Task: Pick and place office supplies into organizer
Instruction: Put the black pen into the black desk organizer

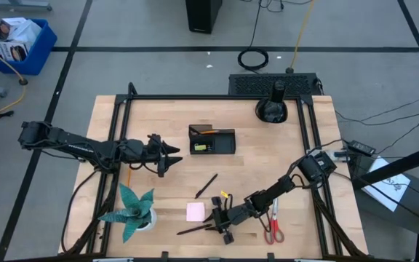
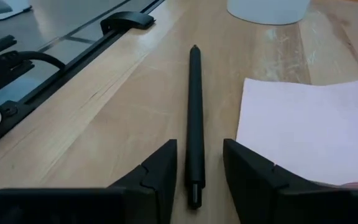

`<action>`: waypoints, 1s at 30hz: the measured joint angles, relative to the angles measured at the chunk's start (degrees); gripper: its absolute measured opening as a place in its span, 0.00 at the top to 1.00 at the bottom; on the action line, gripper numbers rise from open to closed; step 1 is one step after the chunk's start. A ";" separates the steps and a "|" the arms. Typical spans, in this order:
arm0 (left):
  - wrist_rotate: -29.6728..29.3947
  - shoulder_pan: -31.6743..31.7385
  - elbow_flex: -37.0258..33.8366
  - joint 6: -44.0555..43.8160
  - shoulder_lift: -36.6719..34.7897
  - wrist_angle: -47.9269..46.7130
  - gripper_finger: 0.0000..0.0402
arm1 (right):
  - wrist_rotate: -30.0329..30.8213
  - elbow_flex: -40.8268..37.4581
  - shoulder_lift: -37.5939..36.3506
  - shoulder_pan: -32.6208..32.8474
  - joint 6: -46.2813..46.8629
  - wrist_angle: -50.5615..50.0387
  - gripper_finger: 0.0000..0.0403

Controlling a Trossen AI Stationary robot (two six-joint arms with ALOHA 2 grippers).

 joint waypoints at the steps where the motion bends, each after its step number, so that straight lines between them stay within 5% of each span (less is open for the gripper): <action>1: 0.00 0.00 0.00 0.01 0.00 -0.04 0.46 | 0.00 0.01 0.00 0.00 -0.03 -0.05 0.73; 10: 0.00 0.04 0.00 0.03 0.00 0.03 0.46 | 0.29 -0.02 0.00 -0.07 1.41 -0.29 0.94; 24: -1.88 0.04 -0.04 0.15 -0.01 3.66 0.46 | 0.05 -0.28 -1.01 0.11 -0.07 2.73 0.93; 30: 0.74 -0.02 -0.04 0.98 0.00 3.60 0.46 | 2.41 -0.20 -7.67 0.31 -2.92 -6.28 0.92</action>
